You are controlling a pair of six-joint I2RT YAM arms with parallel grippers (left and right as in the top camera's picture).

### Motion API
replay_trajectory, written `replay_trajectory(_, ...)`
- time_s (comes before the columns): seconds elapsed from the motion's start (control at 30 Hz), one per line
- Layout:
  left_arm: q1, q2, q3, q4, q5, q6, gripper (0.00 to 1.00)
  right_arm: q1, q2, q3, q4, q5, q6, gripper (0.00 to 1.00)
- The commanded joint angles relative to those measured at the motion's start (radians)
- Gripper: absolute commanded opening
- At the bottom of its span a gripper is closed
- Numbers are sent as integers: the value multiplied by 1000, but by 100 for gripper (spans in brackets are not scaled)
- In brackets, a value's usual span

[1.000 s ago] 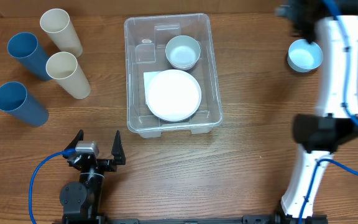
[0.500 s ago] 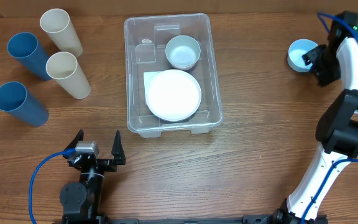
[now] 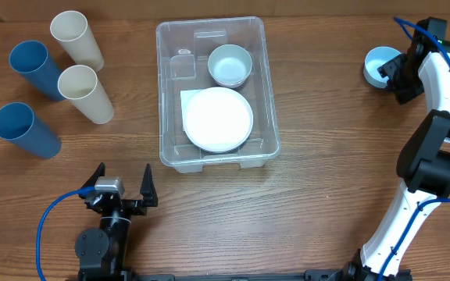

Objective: Pack container
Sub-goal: 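Move the right gripper to the light-blue bowl and grasp its rim, then carry the light-blue bowl over the bin and stack it on the bowls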

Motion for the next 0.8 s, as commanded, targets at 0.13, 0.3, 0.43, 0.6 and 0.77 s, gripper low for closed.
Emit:
replay_trajectory(0.13, 8, -9, -3, -2, 11, 23, 100, -1, 66, -8, 18, -16, -26, 57)
replay_trajectory(0.3, 8, -9, -3, -2, 11, 23, 100, -1, 87, -9, 10, -20, -26, 15)
replay_trajectory(0.43, 8, -8, -3, -2, 11, 23, 100, -1, 85, 5, -33, -20, -25, 4)
replay_trajectory(0.6, 8, -9, -3, -2, 11, 23, 100, 14, 53, 95, -165, -20, -27, 4)
replay_trajectory(0.77, 8, -9, -3, -2, 11, 23, 100, 97, -74, 268, -261, -23, -90, 4)
